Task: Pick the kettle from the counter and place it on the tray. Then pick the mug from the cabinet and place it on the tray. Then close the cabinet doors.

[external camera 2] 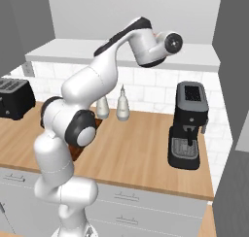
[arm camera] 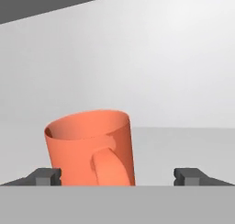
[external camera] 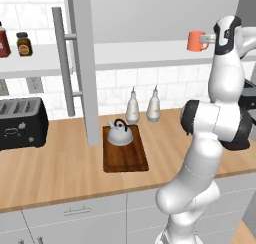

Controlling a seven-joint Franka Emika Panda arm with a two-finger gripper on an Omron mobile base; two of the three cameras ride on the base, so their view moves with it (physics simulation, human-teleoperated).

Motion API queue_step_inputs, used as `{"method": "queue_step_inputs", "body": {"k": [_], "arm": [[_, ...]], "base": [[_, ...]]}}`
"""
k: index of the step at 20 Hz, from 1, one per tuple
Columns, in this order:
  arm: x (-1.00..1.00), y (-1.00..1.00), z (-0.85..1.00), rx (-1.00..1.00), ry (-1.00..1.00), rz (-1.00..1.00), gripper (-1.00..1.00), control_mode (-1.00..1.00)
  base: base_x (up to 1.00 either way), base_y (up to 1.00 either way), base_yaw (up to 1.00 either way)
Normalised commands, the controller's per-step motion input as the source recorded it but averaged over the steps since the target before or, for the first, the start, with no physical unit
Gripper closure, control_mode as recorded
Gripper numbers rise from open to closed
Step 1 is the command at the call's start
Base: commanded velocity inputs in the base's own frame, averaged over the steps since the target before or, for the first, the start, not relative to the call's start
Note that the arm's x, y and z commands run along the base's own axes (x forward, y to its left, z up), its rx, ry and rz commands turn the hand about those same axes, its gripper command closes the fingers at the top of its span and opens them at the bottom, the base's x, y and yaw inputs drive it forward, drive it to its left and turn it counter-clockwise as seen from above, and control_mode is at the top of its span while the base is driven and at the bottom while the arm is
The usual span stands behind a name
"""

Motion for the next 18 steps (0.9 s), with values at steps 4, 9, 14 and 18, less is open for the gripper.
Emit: {"method": "queue_step_inputs", "body": {"k": [4,9,14,18], "arm": [[0.00,0.00,-0.04,0.00,-0.03,0.07,1.00,-1.00],[0.00,0.00,-0.07,0.00,0.00,0.05,1.00,-1.00],[-0.04,0.02,-0.04,0.00,0.00,0.00,1.00,-1.00],[-0.18,0.00,-0.02,0.00,0.00,0.00,1.00,-1.00]], "base": [[0.00,0.00,0.00],[0.00,0.00,0.00],[0.00,0.00,0.00],[0.00,0.00,0.00]]}}
